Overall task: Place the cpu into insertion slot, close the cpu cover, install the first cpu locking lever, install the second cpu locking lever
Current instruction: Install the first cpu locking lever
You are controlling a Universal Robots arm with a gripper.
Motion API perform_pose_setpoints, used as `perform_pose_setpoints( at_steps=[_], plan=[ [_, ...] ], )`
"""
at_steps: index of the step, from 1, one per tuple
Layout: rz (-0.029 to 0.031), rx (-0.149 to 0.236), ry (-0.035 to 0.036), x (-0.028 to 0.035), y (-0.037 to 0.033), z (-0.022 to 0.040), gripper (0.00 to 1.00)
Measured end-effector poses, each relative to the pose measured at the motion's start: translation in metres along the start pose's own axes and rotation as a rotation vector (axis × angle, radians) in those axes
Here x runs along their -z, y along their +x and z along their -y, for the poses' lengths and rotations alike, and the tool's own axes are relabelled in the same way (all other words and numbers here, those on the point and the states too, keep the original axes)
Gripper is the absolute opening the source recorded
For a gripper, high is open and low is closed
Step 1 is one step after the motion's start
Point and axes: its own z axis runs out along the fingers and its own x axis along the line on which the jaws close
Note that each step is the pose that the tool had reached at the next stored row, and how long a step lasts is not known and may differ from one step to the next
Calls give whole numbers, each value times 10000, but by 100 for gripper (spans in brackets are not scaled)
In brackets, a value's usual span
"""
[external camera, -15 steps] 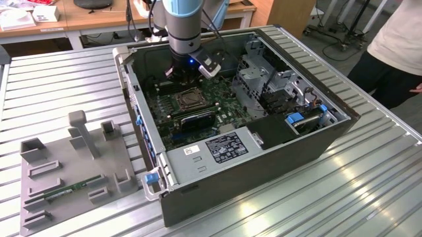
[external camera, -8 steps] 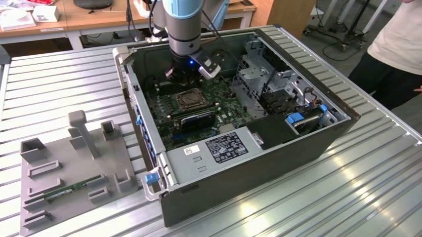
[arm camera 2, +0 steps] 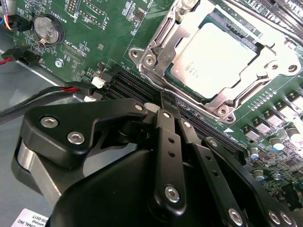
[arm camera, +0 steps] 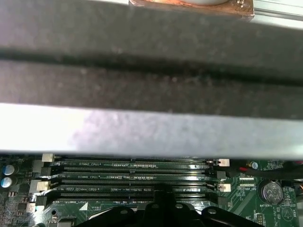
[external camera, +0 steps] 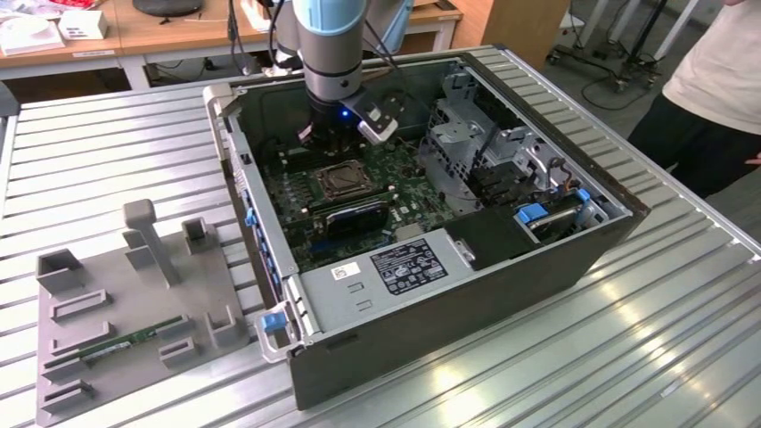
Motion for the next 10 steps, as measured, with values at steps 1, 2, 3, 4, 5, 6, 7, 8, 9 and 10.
perform_pose_setpoints(
  at_steps=[1,2,3,4,5,6,7,8,9,10],
  plan=[
    [0,0,1,-5,1,1,11],
    [1,0,0,-7,1,2,11],
    [1,0,-1,-8,1,2,11],
    [2,0,-3,-8,1,2,11],
    [2,0,-2,-8,1,2,11],
    [3,-1,-3,-8,1,2,11],
    [2,0,-2,-8,1,2,11],
    [1,0,-1,-8,1,2,11],
    [2,0,-2,-8,1,1,11],
    [5,0,-5,-4,0,0,11]
  ],
)
